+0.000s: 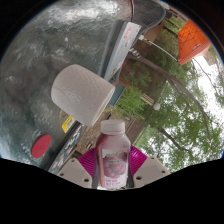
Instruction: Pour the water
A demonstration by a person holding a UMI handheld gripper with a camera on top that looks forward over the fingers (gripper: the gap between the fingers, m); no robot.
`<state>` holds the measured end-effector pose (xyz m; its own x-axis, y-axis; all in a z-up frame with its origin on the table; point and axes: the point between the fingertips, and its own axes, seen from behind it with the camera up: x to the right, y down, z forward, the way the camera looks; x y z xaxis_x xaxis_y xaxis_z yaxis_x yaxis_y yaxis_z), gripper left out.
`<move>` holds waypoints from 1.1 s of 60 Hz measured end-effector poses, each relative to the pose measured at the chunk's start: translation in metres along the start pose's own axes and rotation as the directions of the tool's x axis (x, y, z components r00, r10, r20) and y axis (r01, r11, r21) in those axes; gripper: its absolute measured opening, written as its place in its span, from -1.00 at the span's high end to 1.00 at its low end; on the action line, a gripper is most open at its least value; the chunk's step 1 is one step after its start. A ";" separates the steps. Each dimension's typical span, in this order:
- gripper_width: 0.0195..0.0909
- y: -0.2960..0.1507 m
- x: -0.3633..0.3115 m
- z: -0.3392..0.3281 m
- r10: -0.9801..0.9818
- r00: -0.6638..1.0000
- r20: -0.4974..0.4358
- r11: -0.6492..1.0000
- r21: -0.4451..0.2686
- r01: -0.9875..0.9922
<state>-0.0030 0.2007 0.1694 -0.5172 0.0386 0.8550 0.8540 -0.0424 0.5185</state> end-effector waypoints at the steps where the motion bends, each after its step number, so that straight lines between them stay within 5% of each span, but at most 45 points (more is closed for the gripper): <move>1: 0.38 -0.003 0.000 0.001 -0.046 0.999 -0.003 0.999 0.005 0.046; 7: 0.39 -0.019 -0.008 0.009 -0.215 0.977 -0.010 0.976 0.033 0.215; 21: 0.39 -0.028 0.010 0.014 -0.230 0.971 -0.067 0.971 0.047 0.234; 25: 0.38 -0.026 0.018 0.013 -0.140 0.988 -0.067 0.987 0.065 0.145; 29: 0.39 -0.021 0.036 0.011 0.159 0.986 -0.052 0.984 0.095 -0.154; 33: 0.38 0.007 0.059 0.006 0.565 0.822 -0.068 0.824 0.086 -0.559; 38: 0.38 0.043 0.070 -0.006 0.944 0.328 -0.036 0.330 0.113 -0.937; 43: 0.39 0.057 0.037 -0.013 0.972 -0.231 0.048 -0.233 0.047 -0.971; 47: 0.38 0.062 -0.005 -0.019 0.862 -0.502 0.073 -0.503 -0.004 -0.864; 66: 0.38 0.050 -0.112 0.009 0.817 -0.569 0.091 -0.555 -0.142 -0.820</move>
<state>0.0980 0.2034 0.0991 0.9974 0.0339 -0.0639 -0.0582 -0.1494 -0.9871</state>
